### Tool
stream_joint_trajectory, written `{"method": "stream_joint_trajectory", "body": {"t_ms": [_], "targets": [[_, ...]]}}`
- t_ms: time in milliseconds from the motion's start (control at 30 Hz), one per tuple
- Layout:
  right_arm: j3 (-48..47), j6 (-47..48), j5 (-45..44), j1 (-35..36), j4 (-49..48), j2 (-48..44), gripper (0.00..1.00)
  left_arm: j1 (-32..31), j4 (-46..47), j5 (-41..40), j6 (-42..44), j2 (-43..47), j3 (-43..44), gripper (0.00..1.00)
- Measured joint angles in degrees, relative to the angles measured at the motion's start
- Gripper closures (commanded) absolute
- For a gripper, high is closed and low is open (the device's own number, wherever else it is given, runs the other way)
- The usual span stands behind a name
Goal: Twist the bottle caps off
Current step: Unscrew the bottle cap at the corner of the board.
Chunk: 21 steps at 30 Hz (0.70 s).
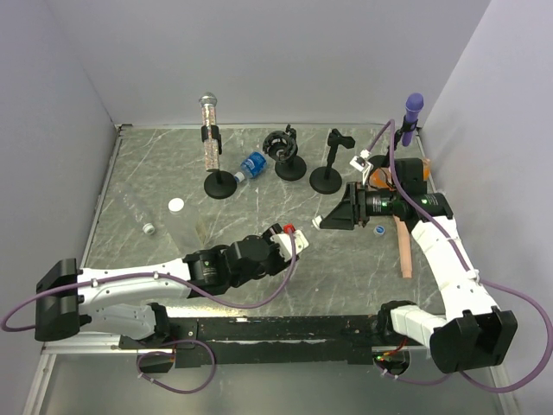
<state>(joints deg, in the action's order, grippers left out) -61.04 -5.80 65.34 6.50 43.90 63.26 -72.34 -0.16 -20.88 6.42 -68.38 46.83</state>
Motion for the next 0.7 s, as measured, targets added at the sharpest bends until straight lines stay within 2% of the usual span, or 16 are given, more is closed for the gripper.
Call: {"method": "stream_joint_trajectory", "body": {"t_ms": [167,233,333,433,567,700], "targets": [[0.0,-0.8,0.9,0.2,-0.7,0.7,0.29,-0.1,0.1,0.0,0.0,-0.7,0.0,0.80],[0.0,-0.9,1.0,0.4,-0.9,1.3,0.36,-0.1,0.2,0.0,0.0,-0.8,0.0,0.80],[0.0,-1.1,1.0,1.0,-1.0,2.2,0.41,-0.1,0.3,0.0,0.0,-0.8,0.0,0.80],[0.0,-1.0,1.0,1.6,-1.0,2.6,0.55,-0.1,0.4,0.0,0.0,-0.8,0.0,0.80],[0.0,-0.5,1.5,2.2,-1.1,2.6,0.81,-0.1,0.3,0.1,0.0,-1.0,0.0,0.80],[-0.8,3.3,1.9,2.5,0.8,3.0,0.87,-0.1,-0.1,0.9,-0.1,-0.8,0.0,0.79]]}}
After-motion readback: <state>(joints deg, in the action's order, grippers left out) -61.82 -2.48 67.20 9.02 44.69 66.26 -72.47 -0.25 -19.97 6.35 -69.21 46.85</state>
